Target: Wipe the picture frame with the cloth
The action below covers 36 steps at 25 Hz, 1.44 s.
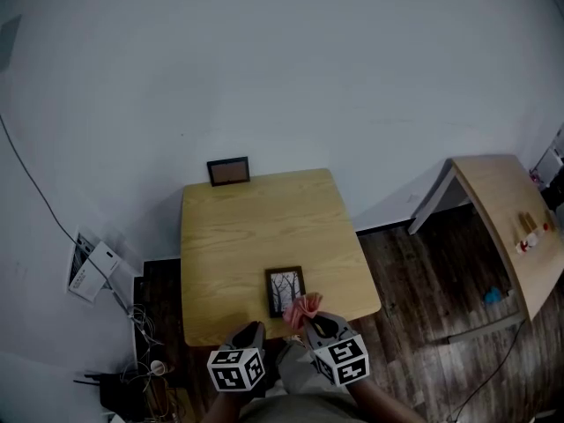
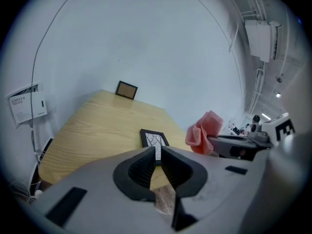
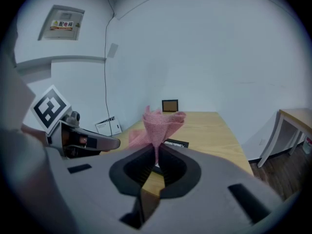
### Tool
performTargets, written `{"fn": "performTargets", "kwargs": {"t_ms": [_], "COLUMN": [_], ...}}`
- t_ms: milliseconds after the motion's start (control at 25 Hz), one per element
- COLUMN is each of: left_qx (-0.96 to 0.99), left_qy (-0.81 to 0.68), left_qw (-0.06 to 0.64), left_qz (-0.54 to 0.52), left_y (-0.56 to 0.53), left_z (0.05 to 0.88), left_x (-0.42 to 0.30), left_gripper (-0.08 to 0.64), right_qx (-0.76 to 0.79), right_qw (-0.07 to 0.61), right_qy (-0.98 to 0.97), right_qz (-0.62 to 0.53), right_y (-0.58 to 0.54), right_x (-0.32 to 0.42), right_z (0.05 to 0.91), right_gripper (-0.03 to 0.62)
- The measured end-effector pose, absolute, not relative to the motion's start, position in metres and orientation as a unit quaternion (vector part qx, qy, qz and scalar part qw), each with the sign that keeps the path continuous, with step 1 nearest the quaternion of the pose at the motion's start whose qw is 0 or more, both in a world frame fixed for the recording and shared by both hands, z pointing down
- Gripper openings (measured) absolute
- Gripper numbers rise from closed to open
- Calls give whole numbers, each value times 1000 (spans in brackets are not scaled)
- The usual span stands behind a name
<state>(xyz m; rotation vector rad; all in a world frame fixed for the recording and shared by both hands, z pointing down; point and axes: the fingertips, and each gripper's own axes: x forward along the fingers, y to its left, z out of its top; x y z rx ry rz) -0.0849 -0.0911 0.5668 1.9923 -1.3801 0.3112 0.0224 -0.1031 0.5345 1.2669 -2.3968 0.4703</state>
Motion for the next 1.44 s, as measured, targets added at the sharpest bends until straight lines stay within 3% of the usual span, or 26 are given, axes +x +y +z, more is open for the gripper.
{"fn": "performTargets", "kwargs": {"t_ms": [280, 1440], "left_qx": [773, 776], "left_qy": [-534, -530], "left_qw": [325, 325], "left_qz": [111, 103], "left_y": [-73, -73], "left_z": [549, 544], "left_x": [-94, -87], "left_gripper": [13, 3], "right_qx": [453, 454], "right_qw": [160, 156], "right_qy": [-862, -865], "right_qz": [159, 147], "right_y": [-83, -83], "right_x": [19, 28], "right_z": [512, 504], "right_gripper": [14, 14]}}
